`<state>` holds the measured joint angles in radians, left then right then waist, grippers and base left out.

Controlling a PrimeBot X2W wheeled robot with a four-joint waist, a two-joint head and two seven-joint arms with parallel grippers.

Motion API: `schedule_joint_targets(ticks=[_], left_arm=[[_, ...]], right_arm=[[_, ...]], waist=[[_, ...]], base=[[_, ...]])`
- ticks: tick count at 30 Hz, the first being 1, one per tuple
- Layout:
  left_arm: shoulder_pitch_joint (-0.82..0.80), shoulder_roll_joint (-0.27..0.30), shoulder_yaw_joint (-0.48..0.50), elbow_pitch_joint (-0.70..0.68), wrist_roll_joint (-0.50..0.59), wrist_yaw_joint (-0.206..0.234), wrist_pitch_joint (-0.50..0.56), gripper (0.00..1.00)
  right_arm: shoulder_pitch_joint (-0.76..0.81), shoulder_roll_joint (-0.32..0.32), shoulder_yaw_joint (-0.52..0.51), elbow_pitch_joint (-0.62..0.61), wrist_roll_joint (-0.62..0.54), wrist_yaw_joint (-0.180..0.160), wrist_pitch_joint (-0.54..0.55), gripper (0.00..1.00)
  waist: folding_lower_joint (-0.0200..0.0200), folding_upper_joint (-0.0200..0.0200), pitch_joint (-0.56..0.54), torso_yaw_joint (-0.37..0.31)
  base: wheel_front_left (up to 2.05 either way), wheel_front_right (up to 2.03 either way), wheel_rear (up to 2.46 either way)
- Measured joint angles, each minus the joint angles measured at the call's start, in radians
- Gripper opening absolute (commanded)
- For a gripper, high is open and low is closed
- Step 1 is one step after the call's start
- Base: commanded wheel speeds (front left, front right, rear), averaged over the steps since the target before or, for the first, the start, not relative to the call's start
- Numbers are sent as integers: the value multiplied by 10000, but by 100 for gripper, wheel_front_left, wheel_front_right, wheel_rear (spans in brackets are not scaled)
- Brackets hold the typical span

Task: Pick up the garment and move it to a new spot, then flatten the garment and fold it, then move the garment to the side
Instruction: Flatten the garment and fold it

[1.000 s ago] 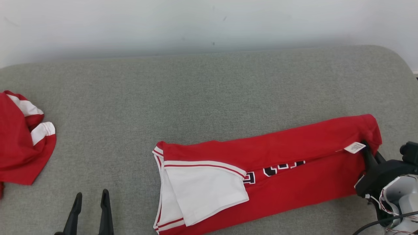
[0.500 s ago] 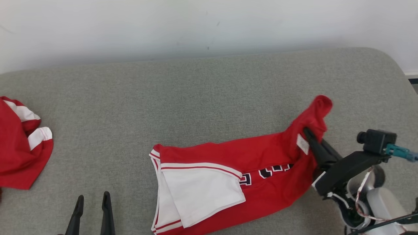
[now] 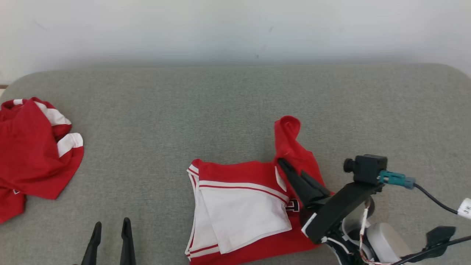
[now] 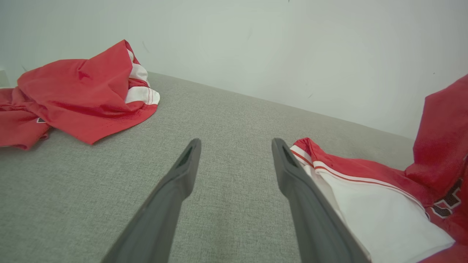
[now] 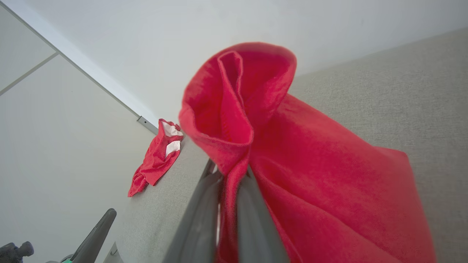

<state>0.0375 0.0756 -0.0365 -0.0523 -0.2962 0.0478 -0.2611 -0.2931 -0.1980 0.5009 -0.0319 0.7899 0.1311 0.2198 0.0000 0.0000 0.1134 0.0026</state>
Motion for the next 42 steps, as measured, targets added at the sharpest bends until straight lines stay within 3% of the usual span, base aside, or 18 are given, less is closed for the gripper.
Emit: schedule_joint_targets(ticks=[9,29,30,33,42], left_arm=[[-190,-134,-337,188,165,-36,0,100],[-580,-236,-863,571,136,-209,0,100],[-581,-236,-849,596,127,-211,0,100],[-581,-238,-811,656,96,-251,0,100],[-476,-247,-685,577,88,-196,0,100]], right_arm=[[-275,368,690,533,-326,-2,-4,0],[-1596,1218,1925,4435,-295,-2,-1358,0],[-1646,1252,1964,4577,-228,-2,-1423,7],[-1750,1285,2188,4748,38,-2,-1597,100],[-1963,1120,2474,3603,1177,-2,-2249,100]], waist=[[0,0,-23,521],[0,0,147,1321],[0,0,146,1343],[0,0,136,1375],[0,0,13,1222]], base=[[0,0,0],[0,0,0],[0,0,0],[0,0,0],[0,0,0]])
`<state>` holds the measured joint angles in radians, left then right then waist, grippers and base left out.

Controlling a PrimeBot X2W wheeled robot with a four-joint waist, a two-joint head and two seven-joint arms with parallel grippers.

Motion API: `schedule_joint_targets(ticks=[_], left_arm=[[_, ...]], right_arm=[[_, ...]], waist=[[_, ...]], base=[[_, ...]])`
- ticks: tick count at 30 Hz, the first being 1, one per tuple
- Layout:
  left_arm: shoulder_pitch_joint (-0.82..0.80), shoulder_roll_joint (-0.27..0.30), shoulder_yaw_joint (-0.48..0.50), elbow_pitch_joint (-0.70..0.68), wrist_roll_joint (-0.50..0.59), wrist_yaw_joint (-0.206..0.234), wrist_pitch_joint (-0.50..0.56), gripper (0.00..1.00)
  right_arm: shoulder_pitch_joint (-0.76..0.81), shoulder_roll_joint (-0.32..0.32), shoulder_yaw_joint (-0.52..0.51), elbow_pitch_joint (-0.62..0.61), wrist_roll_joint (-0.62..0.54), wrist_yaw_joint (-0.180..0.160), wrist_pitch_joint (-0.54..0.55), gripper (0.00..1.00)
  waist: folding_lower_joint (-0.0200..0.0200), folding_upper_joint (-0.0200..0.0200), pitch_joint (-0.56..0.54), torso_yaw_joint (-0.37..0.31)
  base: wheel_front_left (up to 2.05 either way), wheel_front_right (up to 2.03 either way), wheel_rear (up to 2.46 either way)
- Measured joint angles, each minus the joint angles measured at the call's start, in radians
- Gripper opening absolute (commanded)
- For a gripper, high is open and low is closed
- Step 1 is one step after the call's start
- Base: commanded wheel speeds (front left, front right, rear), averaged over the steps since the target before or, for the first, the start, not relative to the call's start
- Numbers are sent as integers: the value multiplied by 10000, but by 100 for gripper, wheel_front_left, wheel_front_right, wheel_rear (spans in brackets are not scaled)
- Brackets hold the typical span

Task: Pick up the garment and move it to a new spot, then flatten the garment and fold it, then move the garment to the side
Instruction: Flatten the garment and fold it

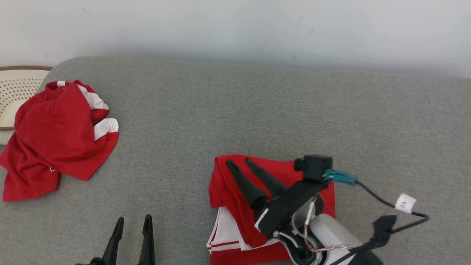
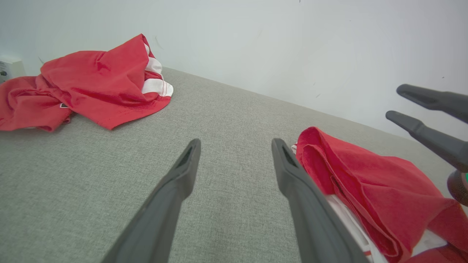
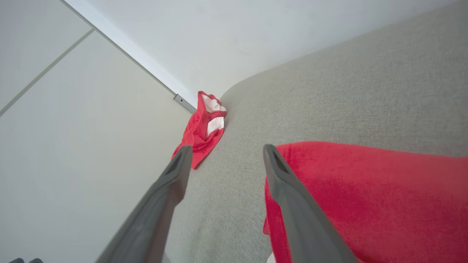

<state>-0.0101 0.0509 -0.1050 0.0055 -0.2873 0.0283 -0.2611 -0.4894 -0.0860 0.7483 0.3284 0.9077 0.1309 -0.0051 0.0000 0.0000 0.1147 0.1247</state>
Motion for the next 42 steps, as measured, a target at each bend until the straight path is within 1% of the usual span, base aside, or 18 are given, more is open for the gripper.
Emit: schedule_joint_targets(ticks=[3,6,12,17,20,24,29,32,33,34,36,37,38,40,42], left_arm=[[60,0,58,-40,2,12,0,100],[71,-2,117,-84,4,12,0,100],[158,-2,211,-161,21,81,0,100],[267,-2,276,-207,36,82,0,100],[287,0,303,-228,56,82,0,100],[310,-2,297,-249,56,82,0,100],[314,-2,297,-261,56,84,2,100],[312,-2,286,-261,56,86,0,100],[310,-2,270,-261,56,86,0,100],[307,-2,263,-259,56,86,0,100],[303,-2,232,-255,56,86,0,100],[301,-2,224,-253,54,86,0,100],[300,-2,217,-253,54,84,0,100],[298,-2,226,-255,54,86,0,100],[297,-2,242,-257,52,86,0,100]], right_arm=[[-12,-364,-165,-658,165,0,-259,100],[-11,-761,-554,-1168,188,-2,-493,100],[260,-1369,-1450,-1584,-104,-2,-694,100],[552,-1839,-2107,-1476,-928,-2,-759,100],[758,-2019,-2245,-1294,-1712,-2,-779,100],[1114,-1942,-2178,-1239,-2094,-2,-652,100],[1370,-1787,-1918,-1248,-2261,-2,-512,100],[1356,-1839,-1789,-1078,-2663,-2,-499,99],[1346,-1837,-1797,-966,-2727,-2,-575,91],[1312,-1856,-1766,-821,-2884,-2,-598,49],[1206,-1998,-1680,-453,-3427,-2,-740,15],[1156,-2029,-1676,-253,-3586,0,-819,4],[1143,-2002,-1701,-69,-3580,-2,-888,0],[1140,-1958,-1586,311,-3643,-2,-1041,0],[1095,-2052,-1296,727,-4086,0,-1250,0]], waist=[[0,0,-20,-86],[0,0,-32,-160],[0,1,-95,-258],[0,0,-169,-300],[0,0,-203,-312],[0,0,-214,-313],[0,0,-187,-302],[0,0,-154,-299],[0,0,-142,-292],[0,0,-130,-283],[0,0,-109,-256],[0,0,-99,-236],[0,0,-87,-214],[0,0,-61,-168],[0,0,-29,-121]], base=[[0,0,0],[0,0,0],[0,0,0],[0,0,0],[0,0,0],[0,0,0],[0,0,0],[0,0,0],[0,0,0],[0,0,0],[0,0,0],[0,0,0],[0,0,0],[0,0,0],[0,0,0]])
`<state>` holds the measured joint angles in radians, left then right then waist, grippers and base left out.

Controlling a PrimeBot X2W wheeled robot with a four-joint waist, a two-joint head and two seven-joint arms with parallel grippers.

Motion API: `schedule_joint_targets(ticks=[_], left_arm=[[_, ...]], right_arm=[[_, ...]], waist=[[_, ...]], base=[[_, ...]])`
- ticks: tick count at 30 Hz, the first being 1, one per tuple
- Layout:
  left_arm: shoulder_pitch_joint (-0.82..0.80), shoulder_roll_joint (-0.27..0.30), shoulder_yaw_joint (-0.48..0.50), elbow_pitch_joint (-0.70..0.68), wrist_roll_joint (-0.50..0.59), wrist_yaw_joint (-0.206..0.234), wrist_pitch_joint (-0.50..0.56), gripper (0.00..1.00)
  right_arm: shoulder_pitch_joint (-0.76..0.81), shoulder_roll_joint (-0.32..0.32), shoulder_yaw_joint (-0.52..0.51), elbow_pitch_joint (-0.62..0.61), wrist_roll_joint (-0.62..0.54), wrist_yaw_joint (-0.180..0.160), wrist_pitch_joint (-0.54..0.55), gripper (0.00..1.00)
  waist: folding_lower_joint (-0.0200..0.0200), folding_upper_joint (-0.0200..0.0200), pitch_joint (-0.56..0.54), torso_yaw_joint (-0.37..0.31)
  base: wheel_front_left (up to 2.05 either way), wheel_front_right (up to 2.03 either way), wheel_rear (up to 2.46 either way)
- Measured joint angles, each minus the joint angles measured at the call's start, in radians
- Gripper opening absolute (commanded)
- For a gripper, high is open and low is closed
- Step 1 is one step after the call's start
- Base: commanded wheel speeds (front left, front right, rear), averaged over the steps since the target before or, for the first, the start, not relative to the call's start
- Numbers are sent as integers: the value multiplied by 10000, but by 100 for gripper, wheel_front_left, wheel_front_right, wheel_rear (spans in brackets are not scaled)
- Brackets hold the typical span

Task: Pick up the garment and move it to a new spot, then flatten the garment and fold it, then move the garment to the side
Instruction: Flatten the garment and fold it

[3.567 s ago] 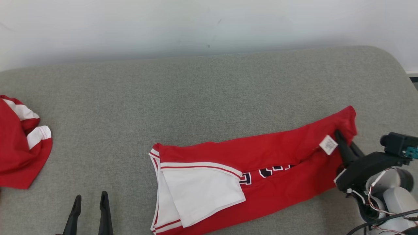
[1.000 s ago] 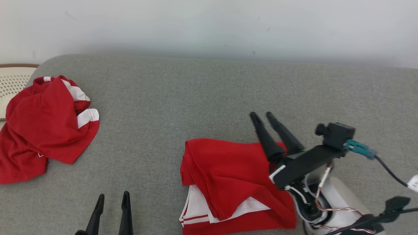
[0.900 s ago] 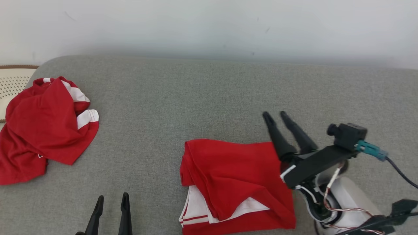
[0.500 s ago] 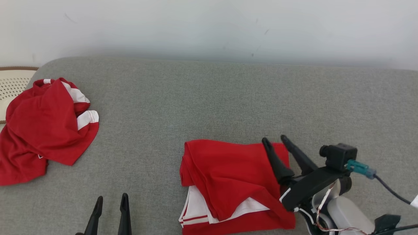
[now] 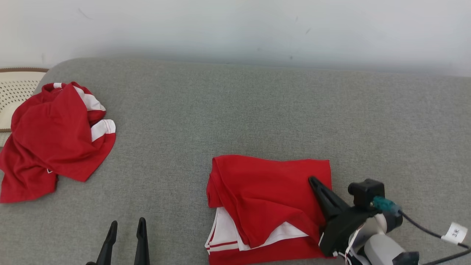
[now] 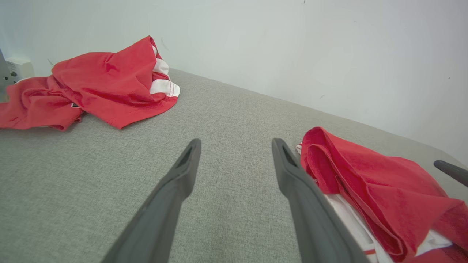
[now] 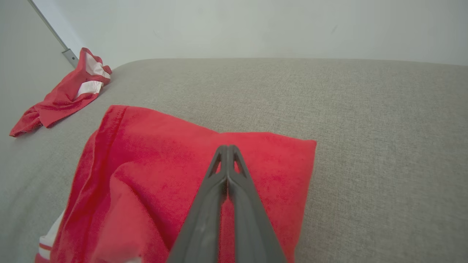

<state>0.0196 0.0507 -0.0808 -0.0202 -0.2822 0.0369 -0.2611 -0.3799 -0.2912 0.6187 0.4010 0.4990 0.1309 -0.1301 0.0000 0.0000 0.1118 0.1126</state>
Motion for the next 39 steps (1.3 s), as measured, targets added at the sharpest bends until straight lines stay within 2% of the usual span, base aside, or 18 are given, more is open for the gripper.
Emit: schedule_joint_targets(ticks=[8,14,19,26,38,39], left_arm=[[-48,0,56,4,-19,-2,0,100],[-53,0,151,0,-19,-2,0,100],[-52,0,180,-21,-15,-12,0,100],[-49,-2,213,-79,0,-12,0,100],[-50,0,165,-109,-36,6,0,100],[-50,0,161,-109,-38,13,2,100]], right_arm=[[-100,104,767,1691,-520,-2,-911,0],[-247,430,1653,2186,-619,-2,-1256,0],[-376,516,2188,2031,-483,0,-1313,0],[-441,387,1756,1398,-644,2,-1333,0],[-230,550,2067,284,-853,2,-1335,0],[-198,571,2082,251,-857,2,-1335,3]], waist=[[0,0,153,80],[0,0,153,6],[0,0,147,-62],[0,0,172,-119],[0,0,201,-27],[0,0,203,-13]], base=[[0,0,0],[0,0,0],[0,0,0],[0,0,0],[0,0,0],[0,0,0]])
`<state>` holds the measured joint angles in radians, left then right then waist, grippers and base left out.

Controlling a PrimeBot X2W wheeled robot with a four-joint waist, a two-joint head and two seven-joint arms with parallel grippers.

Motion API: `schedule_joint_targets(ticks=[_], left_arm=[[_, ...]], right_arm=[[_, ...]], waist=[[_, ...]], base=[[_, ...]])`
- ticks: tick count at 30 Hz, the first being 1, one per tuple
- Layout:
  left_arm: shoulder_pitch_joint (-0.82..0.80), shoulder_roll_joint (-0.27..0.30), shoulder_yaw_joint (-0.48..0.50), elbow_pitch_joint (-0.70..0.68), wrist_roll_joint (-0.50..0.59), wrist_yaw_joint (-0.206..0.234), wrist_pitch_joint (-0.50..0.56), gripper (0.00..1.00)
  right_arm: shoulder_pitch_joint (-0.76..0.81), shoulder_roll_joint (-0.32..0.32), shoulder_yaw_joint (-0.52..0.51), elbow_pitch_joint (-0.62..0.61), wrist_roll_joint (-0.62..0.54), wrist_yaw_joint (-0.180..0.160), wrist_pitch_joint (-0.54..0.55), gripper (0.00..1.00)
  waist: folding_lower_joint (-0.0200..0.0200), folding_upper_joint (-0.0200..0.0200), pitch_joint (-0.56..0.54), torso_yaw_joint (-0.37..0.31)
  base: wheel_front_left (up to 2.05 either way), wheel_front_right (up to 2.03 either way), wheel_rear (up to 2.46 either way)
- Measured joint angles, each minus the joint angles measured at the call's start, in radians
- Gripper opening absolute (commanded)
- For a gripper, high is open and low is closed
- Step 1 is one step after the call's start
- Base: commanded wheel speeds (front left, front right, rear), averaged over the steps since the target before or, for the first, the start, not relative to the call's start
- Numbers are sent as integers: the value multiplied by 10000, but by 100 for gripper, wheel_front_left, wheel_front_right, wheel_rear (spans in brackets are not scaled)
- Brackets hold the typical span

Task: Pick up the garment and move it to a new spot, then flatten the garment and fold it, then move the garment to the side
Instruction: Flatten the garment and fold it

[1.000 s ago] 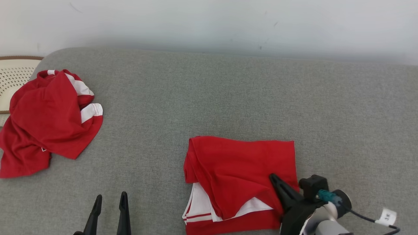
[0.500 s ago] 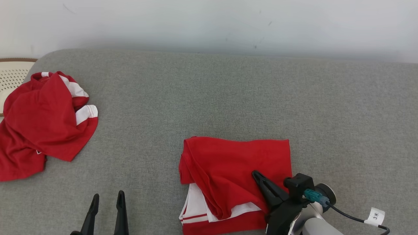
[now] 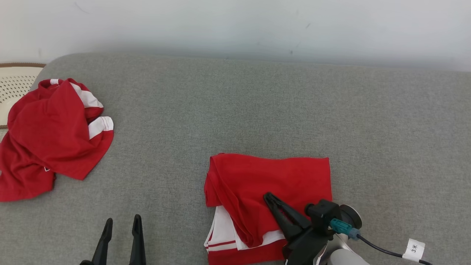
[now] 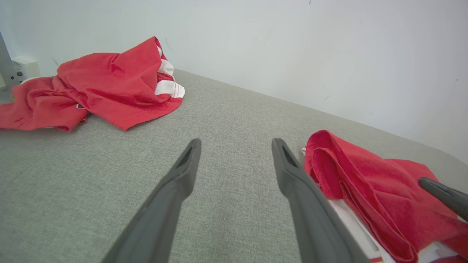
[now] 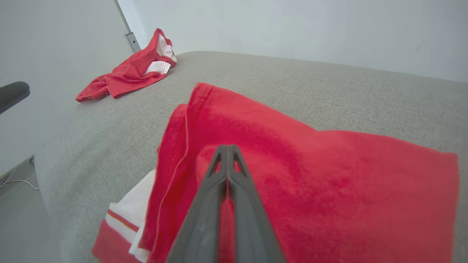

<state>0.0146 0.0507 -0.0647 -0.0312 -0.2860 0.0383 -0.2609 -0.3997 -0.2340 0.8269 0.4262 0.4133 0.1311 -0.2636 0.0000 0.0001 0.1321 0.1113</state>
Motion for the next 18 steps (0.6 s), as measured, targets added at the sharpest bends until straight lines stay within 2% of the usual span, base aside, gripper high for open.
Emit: schedule_joint_targets(ticks=[1,2,9,14,18], left_arm=[[0,-2,2,-2,-2,2,-2,100],[0,-2,2,-2,-4,6,-2,100],[29,0,-29,-6,-40,75,-2,100],[60,-2,-71,15,-54,75,-2,100],[123,-2,-79,21,-63,77,-2,100]], right_arm=[[22,12,19,-44,-4,0,0,94],[25,8,31,-86,-12,0,0,100],[129,-153,102,-566,-138,0,0,100],[433,-474,504,-1009,-169,0,17,100],[688,-677,851,-1436,-121,0,458,100]], waist=[[0,0,0,13],[0,0,-2,25],[0,0,-87,54],[0,0,-214,64],[0,0,-348,70]], base=[[0,0,0],[0,0,0],[0,0,0],[0,0,0],[0,0,0]])
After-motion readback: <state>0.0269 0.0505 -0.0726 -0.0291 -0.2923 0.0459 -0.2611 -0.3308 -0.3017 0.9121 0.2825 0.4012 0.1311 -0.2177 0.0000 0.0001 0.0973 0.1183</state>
